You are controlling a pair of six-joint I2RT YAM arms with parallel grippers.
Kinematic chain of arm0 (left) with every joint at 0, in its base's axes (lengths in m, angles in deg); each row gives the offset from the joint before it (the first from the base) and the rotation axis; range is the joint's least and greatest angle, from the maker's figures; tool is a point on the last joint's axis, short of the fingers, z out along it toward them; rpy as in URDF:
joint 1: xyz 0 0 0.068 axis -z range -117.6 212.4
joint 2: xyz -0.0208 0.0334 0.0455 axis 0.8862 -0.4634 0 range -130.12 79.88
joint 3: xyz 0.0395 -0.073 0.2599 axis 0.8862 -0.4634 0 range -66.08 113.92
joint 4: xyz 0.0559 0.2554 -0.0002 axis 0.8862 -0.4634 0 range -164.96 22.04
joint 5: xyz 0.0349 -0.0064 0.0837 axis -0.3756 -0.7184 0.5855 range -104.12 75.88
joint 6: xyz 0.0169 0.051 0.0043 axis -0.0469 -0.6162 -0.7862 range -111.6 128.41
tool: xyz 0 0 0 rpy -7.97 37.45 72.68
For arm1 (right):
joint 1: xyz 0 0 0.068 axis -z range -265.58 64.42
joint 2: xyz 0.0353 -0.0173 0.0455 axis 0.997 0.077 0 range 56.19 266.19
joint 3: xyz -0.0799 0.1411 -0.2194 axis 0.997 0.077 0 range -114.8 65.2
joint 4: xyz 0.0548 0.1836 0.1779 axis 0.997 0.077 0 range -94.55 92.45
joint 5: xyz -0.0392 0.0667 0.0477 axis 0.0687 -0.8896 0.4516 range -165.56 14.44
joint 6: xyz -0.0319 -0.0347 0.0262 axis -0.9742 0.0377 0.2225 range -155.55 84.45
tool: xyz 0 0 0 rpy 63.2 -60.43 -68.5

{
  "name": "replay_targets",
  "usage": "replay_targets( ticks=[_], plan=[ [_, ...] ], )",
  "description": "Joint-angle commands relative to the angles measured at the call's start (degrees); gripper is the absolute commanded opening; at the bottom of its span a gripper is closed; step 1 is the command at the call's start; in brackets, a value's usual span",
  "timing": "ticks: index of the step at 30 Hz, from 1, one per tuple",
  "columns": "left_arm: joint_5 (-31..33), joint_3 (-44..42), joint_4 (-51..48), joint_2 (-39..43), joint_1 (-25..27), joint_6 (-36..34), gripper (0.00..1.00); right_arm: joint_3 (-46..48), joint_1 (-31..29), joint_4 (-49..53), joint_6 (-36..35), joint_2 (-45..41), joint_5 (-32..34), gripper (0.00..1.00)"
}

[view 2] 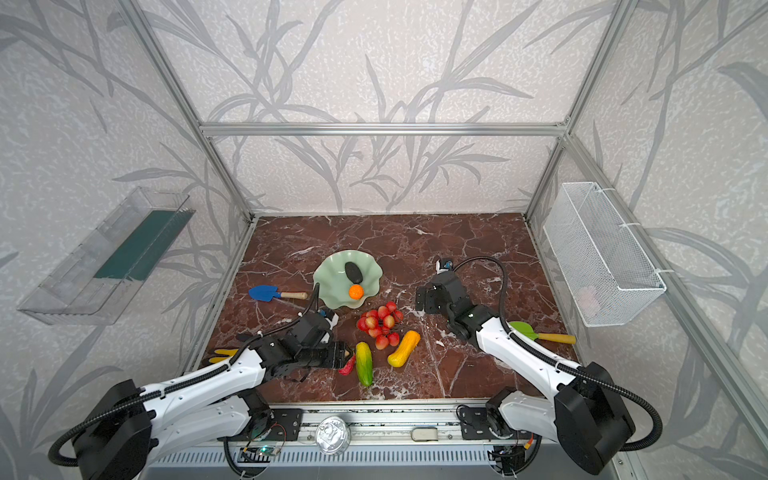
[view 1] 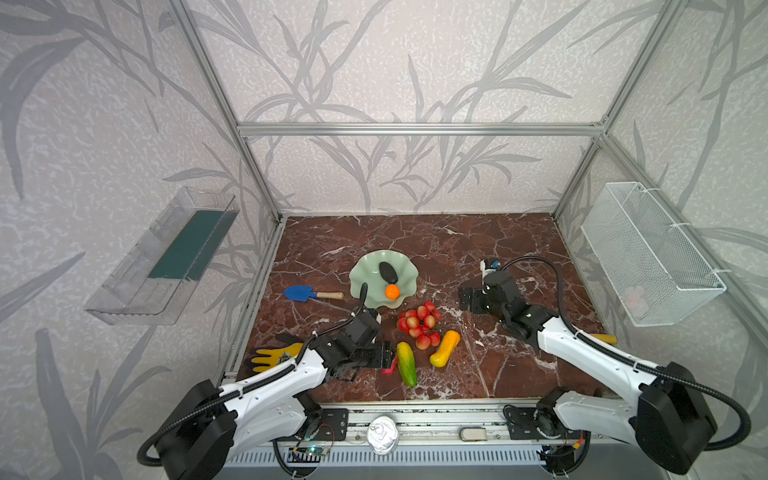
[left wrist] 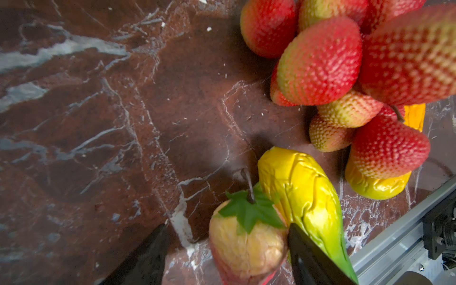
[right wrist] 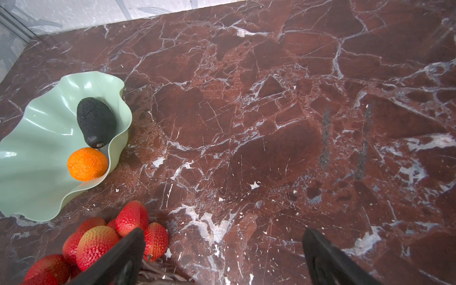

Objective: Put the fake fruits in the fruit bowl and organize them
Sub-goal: 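Grasp the pink peach with the left gripper, then place the peach in the bowl with left gripper while right reaches for squash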

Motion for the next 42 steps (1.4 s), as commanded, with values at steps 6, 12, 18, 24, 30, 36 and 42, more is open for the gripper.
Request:
replay_targets(
  ticks=[6, 12, 18, 24, 30, 36, 42],
  plan=[
    [0.26, -0.33, 2.35, -3.12, 0.22, 0.21, 0.58, 0.72, 0.51, -1.53, 0.95, 0.92, -0.17, 0.99],
    [0.53, -0.8, 3.75, -4.02, 0.22, 1.31, 0.49, 0.86, 0.82, -1.82, 0.87, 1.01, 0.03, 0.99],
    [0.74, -0.22, 3.69, -3.63, 0.29, 2.09, 0.37, 1.49, 0.99, -2.68, 1.28, 1.19, 0.04, 0.99],
    [4.55, 3.89, -2.79, 1.32, 0.2, -0.07, 0.31, 1.91, 1.28, -3.13, 1.31, 1.19, 0.03, 0.99],
    [9.88, 14.22, -11.93, 6.28, -3.64, -8.56, 0.31, 1.92, 1.66, -3.41, 1.33, 1.19, -0.71, 0.99],
    [4.45, 23.12, -8.22, -1.24, -15.6, -15.84, 0.31, 2.68, 1.8, -4.75, 2.18, 2.3, -1.61, 0.99],
    [-1.11, 34.48, -4.1, -18.32, -22.96, -18.24, 0.3, 2.47, 1.73, -4.21, 2.0, 2.68, -2.01, 0.99]
  ],
)
